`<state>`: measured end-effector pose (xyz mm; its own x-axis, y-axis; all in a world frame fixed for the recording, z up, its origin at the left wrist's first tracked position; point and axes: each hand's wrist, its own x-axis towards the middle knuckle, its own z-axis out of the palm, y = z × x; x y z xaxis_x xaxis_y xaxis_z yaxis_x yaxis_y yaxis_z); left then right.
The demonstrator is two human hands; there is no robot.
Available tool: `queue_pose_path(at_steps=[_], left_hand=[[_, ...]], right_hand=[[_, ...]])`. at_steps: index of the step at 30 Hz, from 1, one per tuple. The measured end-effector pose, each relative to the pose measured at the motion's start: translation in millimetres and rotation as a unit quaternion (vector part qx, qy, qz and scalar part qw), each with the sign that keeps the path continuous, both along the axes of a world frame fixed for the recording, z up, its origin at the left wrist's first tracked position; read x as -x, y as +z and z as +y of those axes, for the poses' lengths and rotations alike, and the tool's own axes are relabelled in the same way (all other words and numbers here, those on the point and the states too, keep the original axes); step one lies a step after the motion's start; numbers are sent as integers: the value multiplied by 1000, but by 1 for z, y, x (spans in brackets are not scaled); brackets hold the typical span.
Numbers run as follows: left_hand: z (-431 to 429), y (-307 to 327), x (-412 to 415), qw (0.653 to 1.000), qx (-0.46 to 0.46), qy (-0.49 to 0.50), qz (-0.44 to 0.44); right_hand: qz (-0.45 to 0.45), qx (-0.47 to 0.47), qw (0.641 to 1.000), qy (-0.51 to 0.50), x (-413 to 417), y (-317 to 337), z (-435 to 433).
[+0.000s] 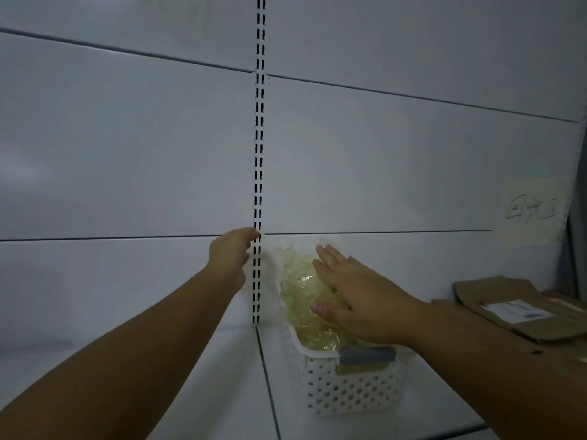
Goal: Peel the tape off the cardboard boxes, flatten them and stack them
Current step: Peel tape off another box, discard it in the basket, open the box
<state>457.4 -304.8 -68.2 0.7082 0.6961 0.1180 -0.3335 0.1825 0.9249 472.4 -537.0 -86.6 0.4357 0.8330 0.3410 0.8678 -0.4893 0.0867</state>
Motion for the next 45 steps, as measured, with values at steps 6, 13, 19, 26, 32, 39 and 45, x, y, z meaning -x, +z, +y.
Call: queue_pose_path(at_steps=[6,13,19,26,32,39,45], left_hand=[[-13,-7,9,973,-192,-123,30],[-29,-11,9,958,-247,-130,65],[-31,-10,9,958,-252,-97,96],[-14,12,21,945,-273,-140,114],[31,36,38,780,-568,58,257],[129,52,141,590,-665,122,441],[200,62,259,573,-610,158,523]], right_hand=[[41,-29,999,-15,0,1,-10],[167,-199,965,23,6,5,-10],[289,-398,868,72,6,10,-16],[154,-264,952,-19,0,44,-13],[12,-29,998,-47,17,89,49],[-6,46,992,119,84,52,169],[17,95,976,197,135,23,238]])
